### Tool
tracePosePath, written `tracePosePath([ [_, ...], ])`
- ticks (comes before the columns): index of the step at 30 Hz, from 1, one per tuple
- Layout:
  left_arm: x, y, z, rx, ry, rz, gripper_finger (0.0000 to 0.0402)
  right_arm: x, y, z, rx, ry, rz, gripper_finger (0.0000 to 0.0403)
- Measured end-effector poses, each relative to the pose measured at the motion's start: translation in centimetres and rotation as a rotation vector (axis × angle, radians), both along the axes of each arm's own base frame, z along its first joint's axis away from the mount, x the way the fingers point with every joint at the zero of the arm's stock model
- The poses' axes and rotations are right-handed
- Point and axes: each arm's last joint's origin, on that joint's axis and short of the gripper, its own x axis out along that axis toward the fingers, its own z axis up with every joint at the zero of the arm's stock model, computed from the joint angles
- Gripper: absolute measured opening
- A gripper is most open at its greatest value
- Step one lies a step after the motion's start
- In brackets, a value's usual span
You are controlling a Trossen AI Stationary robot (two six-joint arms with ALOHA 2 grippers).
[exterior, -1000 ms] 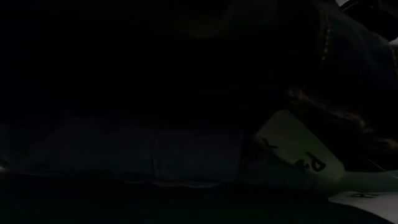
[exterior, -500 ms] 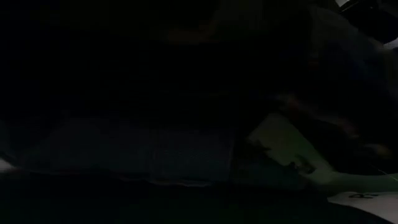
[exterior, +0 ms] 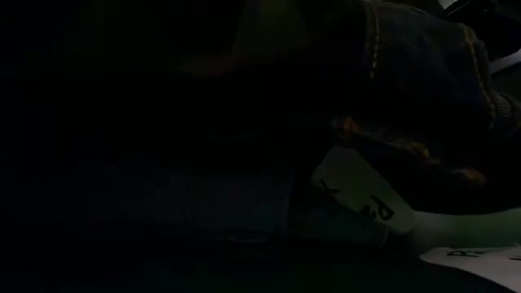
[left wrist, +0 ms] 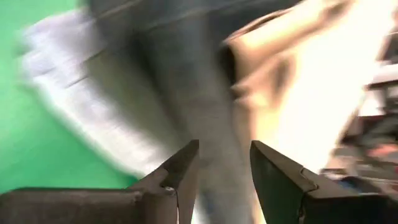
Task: Fold Laundry from Bin
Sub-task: Put the stacked of clothes into red bin
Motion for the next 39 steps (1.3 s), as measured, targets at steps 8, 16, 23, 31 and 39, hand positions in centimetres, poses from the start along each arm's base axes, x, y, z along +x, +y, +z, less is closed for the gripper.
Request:
tracePosePath([
  [8,0.4,-0.8,4.7,-0.108,-0.51,-0.009,0.0136,0.0,0.0,0.0,0.0,0.0,0.001,0.0161],
  [16,3.0,-4.6,4.5,-0.106,-0.565,-0.215,0.0136,0.0,0.0,0.0,0.0,0.0,0.001,0.0161],
  [23,6.8,-8.8,1.4,-0.04,-0.511,-0.353,0.0128,0.0,0.0,0.0,0.0,0.001,0.001,0.0161],
  [31,10.8,-10.0,-1.9,0.131,-0.565,-0.32,0.0096,0.0,0.0,0.0,0.0,0.0,0.001,0.0161],
  [39,13.2,-6.7,-5.1,0.375,-0.411,-0.127,0.0061,-0.1,0.0,0.2,0.002,-0.003,0.001,0.0161],
])
